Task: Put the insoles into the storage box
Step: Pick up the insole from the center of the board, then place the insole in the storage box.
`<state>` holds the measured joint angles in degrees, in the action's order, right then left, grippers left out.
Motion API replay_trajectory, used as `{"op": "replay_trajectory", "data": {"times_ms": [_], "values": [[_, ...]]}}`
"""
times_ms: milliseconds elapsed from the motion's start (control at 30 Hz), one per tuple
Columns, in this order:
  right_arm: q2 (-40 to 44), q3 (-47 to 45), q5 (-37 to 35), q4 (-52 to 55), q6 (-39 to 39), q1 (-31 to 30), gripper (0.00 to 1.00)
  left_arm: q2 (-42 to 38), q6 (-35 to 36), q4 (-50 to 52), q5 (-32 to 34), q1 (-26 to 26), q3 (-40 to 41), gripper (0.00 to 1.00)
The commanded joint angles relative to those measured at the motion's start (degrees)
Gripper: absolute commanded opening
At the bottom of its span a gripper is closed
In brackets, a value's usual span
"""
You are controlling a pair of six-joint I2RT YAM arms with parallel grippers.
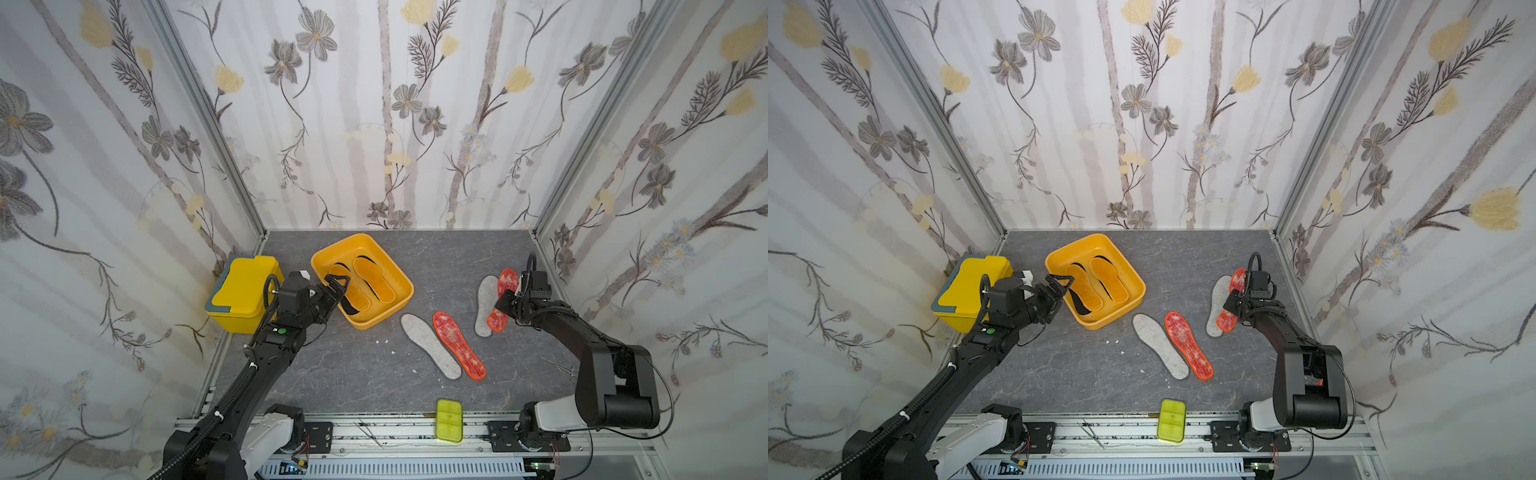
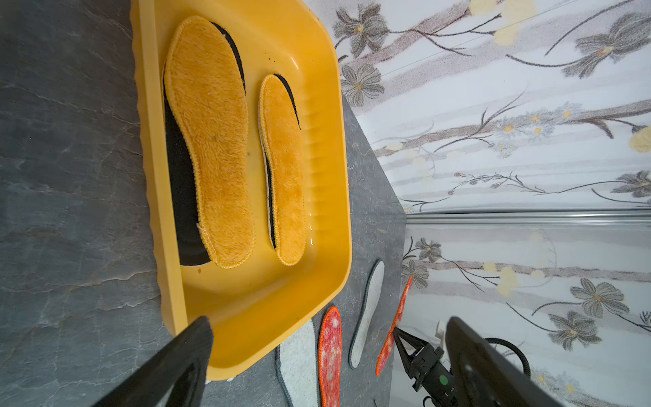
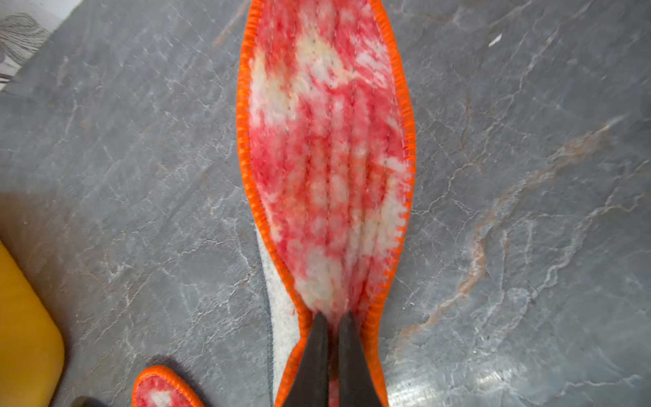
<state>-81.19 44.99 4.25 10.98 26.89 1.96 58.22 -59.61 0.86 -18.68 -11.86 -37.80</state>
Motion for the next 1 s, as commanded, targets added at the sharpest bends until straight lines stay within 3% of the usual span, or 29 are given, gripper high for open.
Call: {"op": "replay_trajectory", "data": {"times_ms": [0, 233, 467, 700, 967], "values": [[3.0, 0.42, 1.96, -0.45, -2.82, 0.07, 0.0, 0.06, 0.12, -1.04, -0.04, 0.01, -0.13, 1.0], [7.46, 7.86, 7.01, 1.14, -8.37, -2.07, 0.0, 0.15, 0.11, -1.15, -0.05, -0.01, -0.29, 1.0], [5.67, 18.87, 2.87, 3.92, -11.8, -14.01, 0.0, -0.16, 0.03, -1.13, -0.04, -0.01, -0.05, 1.0], [-3.8, 29.77, -1.72, 4.64, -14.39, -29.01, 0.0, -1.5, 0.28, -0.35, 0.22, 0.09, 0.14, 1.0], [-19.33, 42.29, -1.15, 5.42, -17.14, -37.55, 0.0, -3.85, 0.38, 1.37, 1.19, 0.17, 0.3, 1.0]]}}
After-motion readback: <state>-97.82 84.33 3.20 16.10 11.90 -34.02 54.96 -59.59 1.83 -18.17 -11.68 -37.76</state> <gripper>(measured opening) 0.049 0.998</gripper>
